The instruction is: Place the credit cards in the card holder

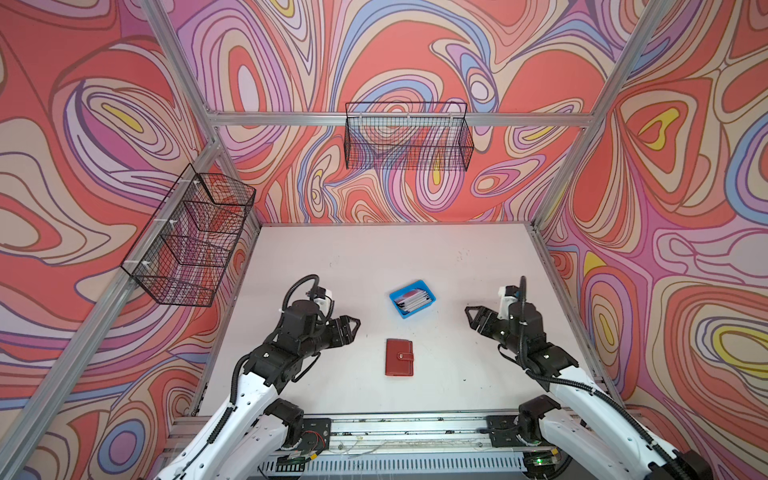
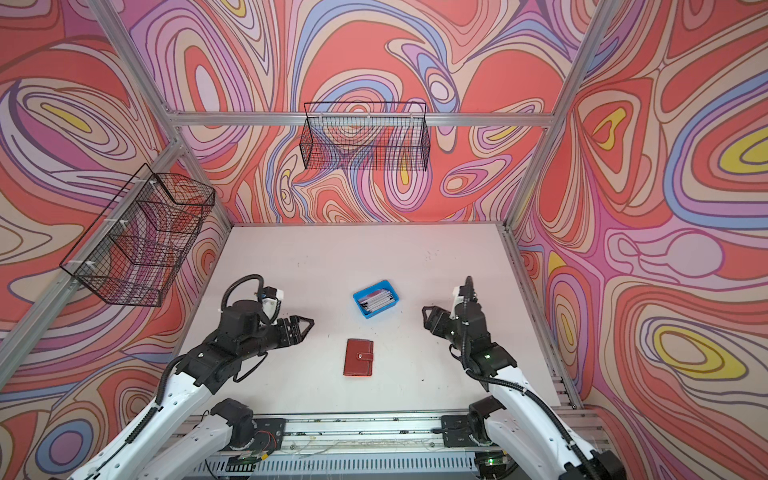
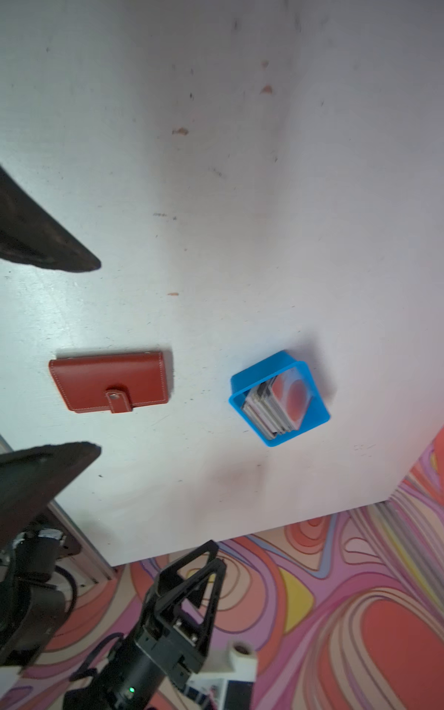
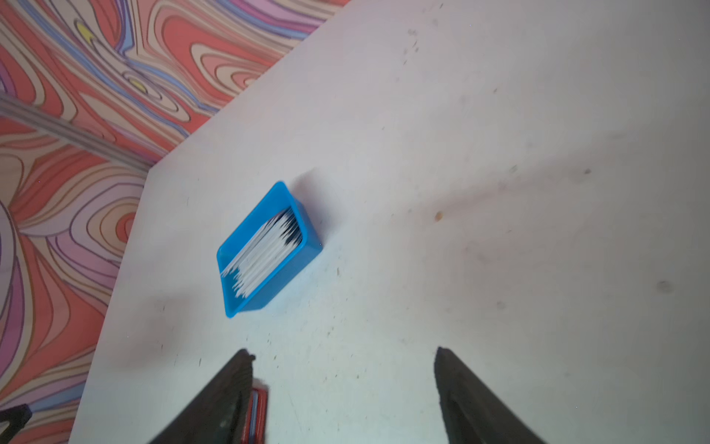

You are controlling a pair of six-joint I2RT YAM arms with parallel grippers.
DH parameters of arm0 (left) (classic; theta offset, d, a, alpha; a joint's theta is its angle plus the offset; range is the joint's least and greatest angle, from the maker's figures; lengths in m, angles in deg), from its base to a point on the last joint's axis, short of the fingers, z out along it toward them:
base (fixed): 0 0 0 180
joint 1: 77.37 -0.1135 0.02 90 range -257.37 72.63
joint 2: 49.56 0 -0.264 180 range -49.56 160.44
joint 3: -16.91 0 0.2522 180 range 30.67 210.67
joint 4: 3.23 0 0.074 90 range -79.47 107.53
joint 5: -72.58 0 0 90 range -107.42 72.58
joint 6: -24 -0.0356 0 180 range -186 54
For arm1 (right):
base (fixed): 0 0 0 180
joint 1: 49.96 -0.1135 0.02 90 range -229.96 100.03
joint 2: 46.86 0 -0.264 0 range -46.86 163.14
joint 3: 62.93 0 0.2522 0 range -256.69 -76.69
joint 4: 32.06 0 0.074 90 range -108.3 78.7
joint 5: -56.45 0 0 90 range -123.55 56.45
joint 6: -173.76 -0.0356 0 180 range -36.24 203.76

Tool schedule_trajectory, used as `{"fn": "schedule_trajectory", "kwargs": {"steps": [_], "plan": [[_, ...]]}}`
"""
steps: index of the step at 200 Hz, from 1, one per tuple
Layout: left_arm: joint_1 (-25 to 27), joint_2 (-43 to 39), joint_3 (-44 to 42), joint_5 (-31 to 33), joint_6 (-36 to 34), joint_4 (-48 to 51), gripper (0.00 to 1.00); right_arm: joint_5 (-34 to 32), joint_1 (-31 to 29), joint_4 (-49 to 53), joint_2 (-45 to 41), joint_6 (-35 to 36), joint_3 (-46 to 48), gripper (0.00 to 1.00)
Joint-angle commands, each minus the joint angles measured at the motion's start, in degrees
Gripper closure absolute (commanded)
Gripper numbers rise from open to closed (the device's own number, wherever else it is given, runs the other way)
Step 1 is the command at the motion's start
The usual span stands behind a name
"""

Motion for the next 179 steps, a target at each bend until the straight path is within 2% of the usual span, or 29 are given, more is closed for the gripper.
{"fn": "schedule_trajectory", "kwargs": {"steps": [1,33,61,76,91,112,179], "plan": [[6.87,3.17,-1.72,4.57,-1.05,-5.51,0.37,-10.73,-15.78,-3.06,2.46,-7.33,-0.53,0.33],[9.07,6.57,-4.89,1.83,-0.11,-11.56,0.44,-20.53,-34.21,-3.47,10.32,-12.39,-3.69,0.42],[9.6,7.66,-9.56,-1.4,1.72,-16.58,0.44,-20.89,-42.48,-7.84,18.92,-17.46,-4.48,0.48],[10.04,8.49,-11.39,-2.87,3.26,-19.57,0.45,-20.26,-43.53,-9.57,22.52,-19.56,-4.58,0.53],[10.48,9.2,-13.45,-4.05,4.61,-23.2,0.46,-20.76,-43.49,-10.83,24.38,-20.65,-4.31,0.53],[10.9,10.81,-14.93,-4.82,5.76,-26.31,0.48,-23.11,-43.54,-10.99,25.62,-23.06,-3.74,0.48],[12.13,17.96,-16.44,-5.35,8.92,-32.99,0.52,-23.6,-42.04,-17.73,28.3,-26.97,0.7,0.45]]}}
